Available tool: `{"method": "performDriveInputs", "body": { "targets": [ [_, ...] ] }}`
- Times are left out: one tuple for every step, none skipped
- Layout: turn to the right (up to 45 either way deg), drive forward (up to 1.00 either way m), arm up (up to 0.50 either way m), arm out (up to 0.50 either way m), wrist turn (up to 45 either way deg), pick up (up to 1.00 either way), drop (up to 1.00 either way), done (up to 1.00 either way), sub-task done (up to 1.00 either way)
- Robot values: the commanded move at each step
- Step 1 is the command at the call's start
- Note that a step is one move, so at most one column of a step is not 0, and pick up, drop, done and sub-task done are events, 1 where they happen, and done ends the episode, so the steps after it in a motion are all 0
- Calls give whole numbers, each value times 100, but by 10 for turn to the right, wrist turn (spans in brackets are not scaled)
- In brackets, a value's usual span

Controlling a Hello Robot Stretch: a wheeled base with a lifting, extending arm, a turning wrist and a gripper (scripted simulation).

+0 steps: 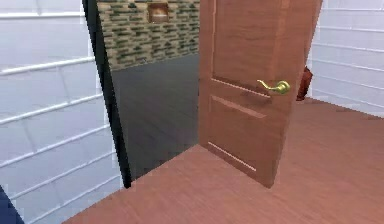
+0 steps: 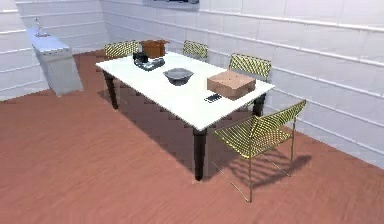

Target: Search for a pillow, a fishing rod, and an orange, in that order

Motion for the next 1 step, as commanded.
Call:
{"method": "performDriveInputs", "body": {
  "targets": [
    [0,100,0,0,0,0,0,0,0]
  ]
}}
